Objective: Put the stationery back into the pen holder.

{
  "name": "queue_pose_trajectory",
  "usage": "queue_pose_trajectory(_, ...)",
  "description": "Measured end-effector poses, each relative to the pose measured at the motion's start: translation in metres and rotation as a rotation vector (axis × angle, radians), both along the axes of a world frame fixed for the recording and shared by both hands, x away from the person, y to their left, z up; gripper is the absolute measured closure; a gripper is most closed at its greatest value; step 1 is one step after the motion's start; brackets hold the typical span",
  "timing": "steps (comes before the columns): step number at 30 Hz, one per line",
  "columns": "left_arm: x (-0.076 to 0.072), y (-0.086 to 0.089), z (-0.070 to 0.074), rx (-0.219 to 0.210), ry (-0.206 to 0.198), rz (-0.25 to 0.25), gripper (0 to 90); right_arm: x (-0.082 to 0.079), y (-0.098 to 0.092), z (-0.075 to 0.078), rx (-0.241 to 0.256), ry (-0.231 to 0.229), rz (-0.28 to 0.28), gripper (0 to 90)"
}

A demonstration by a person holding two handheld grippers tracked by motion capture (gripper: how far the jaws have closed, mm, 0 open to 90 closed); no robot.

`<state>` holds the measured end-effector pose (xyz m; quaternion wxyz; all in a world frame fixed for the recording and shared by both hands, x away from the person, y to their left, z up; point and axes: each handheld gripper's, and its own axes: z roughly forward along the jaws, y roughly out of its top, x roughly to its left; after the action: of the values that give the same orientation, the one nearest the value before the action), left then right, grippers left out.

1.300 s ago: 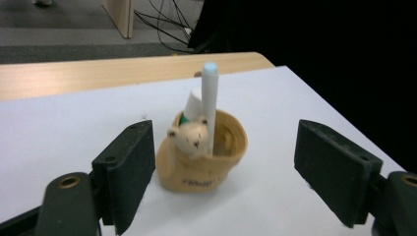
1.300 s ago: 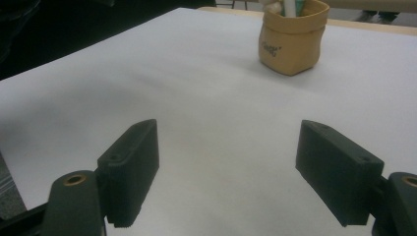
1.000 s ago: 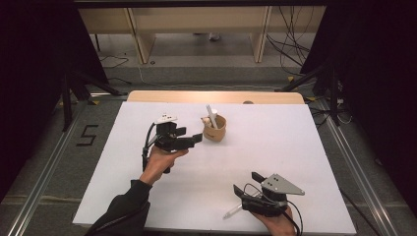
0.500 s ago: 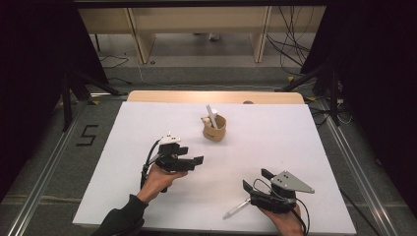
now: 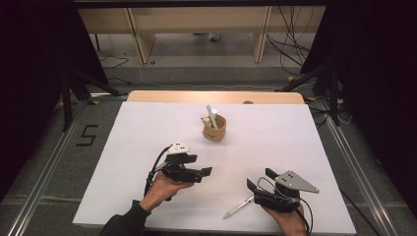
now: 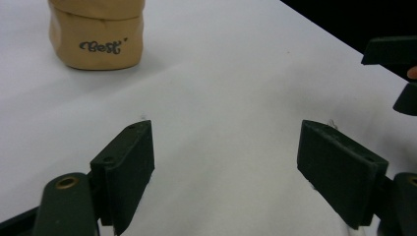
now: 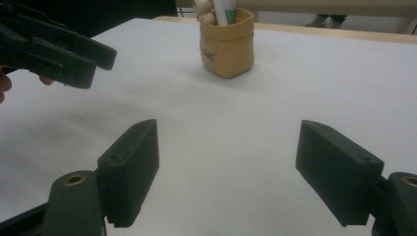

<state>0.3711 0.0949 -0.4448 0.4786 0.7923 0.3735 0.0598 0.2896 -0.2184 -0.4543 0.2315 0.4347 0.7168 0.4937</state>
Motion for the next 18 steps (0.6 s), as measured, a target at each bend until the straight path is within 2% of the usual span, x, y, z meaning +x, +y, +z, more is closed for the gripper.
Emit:
queue_pose_trajectory(9,-0.016,-0.011,-0.005,0.033,-0.017,-0.052,21.1,0.000,0.000,-0.001,-0.004,0.002,-0.002,25.2)
queue_pose_trajectory(13,-0.024,-0.018,-0.009,0.066,-0.029,-0.081,21.1,0.000,0.001,-0.002,-0.008,0.008,-0.001,25.2)
queue_pose_trajectory(18,-0.032,-0.027,-0.016,0.079,-0.018,-0.110,21.1,0.000,0.001,-0.002,-0.011,0.010,0.001,25.2)
